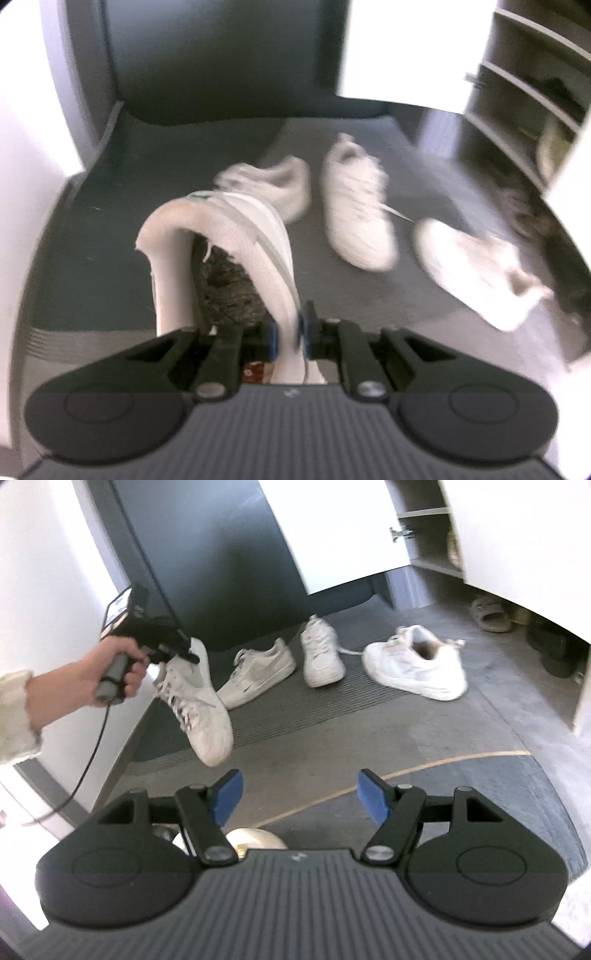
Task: Organize scattered shoes
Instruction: 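Lift the white sneaker by its heel with the left gripper, then close the right gripper on the sneaker heel while the left gripper releases it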
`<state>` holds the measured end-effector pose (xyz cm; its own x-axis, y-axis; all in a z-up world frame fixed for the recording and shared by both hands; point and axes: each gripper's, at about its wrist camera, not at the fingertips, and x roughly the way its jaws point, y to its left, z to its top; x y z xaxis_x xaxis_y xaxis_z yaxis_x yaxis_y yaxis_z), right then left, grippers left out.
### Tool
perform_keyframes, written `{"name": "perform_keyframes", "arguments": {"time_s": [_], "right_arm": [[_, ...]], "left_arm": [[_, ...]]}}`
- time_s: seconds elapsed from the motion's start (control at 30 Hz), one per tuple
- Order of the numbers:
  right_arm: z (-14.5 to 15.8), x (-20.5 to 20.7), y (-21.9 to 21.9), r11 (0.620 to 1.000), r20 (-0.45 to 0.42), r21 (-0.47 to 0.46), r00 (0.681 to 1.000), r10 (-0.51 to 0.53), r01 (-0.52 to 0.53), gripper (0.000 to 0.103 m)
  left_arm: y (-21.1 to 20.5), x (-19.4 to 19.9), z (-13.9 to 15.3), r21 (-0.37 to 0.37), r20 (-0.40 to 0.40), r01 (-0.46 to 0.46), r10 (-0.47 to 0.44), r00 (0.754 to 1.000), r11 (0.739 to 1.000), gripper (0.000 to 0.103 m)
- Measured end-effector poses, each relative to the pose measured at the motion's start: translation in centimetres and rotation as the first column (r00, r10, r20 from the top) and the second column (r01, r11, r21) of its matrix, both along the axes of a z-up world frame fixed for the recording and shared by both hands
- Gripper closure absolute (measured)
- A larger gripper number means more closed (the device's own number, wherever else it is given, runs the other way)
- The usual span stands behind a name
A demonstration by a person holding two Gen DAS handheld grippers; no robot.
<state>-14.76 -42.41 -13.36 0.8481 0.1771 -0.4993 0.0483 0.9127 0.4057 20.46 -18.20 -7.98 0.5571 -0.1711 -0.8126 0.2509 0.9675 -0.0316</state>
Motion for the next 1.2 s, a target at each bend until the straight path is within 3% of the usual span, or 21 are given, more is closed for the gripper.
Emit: {"name": "perform_keyframes", "arguments": {"time_s": [0.1, 0.27, 0.47, 0.6, 0.87, 1.2], "right_arm": [[-0.9, -2.1, -1.9, 0.999, 0.030, -0.004, 0.998, -0.051, 0.051, 0.032], [-2.3, -5.0, -4.7, 0.990, 0.059, -0.008, 0.989, -0.139, 0.139, 0.032], [-4.0, -8.0, -7.7, 0.975, 0.015, 0.016, 0.975, -0.221, 0.221, 0.032], [-4.8, -9.8, -9.6, 0.965, -0.029, -0.002, 0.965, -0.262, 0.262, 0.032], [-8.4, -12.9, -12.7, 0.941, -0.152, 0.005, 0.931, -0.333, 0.338, 0.032], [-11.2, -15.8, -14.6, 0.917, -0.224, 0.049, 0.899, -0.375, 0.395, 0.032]], "left_arm": [[-3.6, -3.5, -0.2, -0.028, -0.050, 0.088, -0.089, 0.995, 0.996, 0.090], [-8.6, -9.2, -0.9, -0.093, -0.159, 0.218, -0.231, 0.960, 0.971, 0.090], [-14.7, -15.1, -3.6, -0.088, -0.251, 0.322, -0.334, 0.909, 0.943, 0.090], [-19.3, -17.9, -7.2, -0.052, -0.288, 0.377, -0.375, 0.881, 0.925, 0.090], [-27.7, -22.6, -12.8, 0.055, -0.259, 0.484, -0.455, 0.852, 0.874, 0.090], [-32.5, -24.4, -19.0, 0.193, -0.218, 0.498, -0.458, 0.862, 0.845, 0.089]]}}
